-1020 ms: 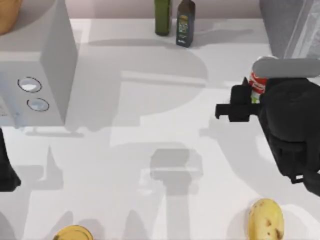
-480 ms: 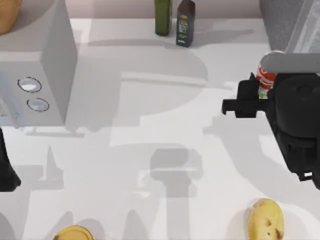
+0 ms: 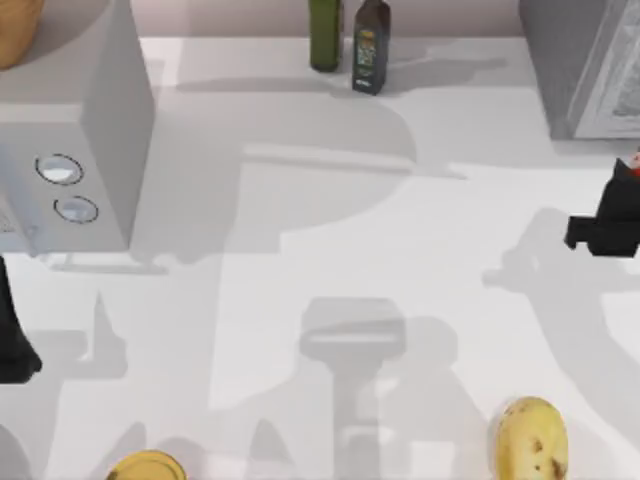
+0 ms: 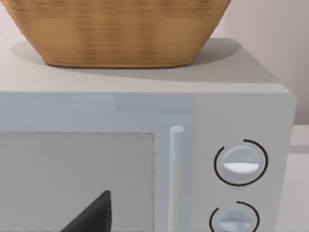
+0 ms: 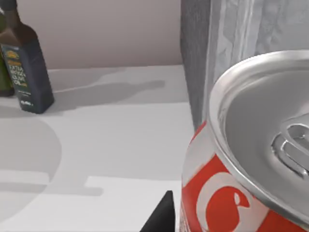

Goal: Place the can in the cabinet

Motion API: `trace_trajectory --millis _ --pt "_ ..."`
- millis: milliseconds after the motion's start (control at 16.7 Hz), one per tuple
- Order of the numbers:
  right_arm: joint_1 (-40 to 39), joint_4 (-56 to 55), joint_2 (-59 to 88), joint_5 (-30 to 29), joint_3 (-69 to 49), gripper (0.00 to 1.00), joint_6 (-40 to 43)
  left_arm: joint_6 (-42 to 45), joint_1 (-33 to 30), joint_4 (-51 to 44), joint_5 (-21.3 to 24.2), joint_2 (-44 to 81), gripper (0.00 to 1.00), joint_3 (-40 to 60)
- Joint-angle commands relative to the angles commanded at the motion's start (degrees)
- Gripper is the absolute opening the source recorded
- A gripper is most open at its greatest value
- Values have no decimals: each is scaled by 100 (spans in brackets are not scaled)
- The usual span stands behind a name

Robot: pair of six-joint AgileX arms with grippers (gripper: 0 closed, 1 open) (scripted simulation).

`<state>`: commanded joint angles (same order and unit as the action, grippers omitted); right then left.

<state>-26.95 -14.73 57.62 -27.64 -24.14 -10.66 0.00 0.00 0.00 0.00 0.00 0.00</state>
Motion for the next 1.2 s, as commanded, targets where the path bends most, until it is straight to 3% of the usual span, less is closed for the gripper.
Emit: trace_trajectory --millis 780,1200 --pt "2553 1397 -5434 2547 2276 0 937 0 0 0 0 0 100 0" --pt "2678 1465 -5738 2754 2399 0 1050 0 0 0 0 0 100 0"
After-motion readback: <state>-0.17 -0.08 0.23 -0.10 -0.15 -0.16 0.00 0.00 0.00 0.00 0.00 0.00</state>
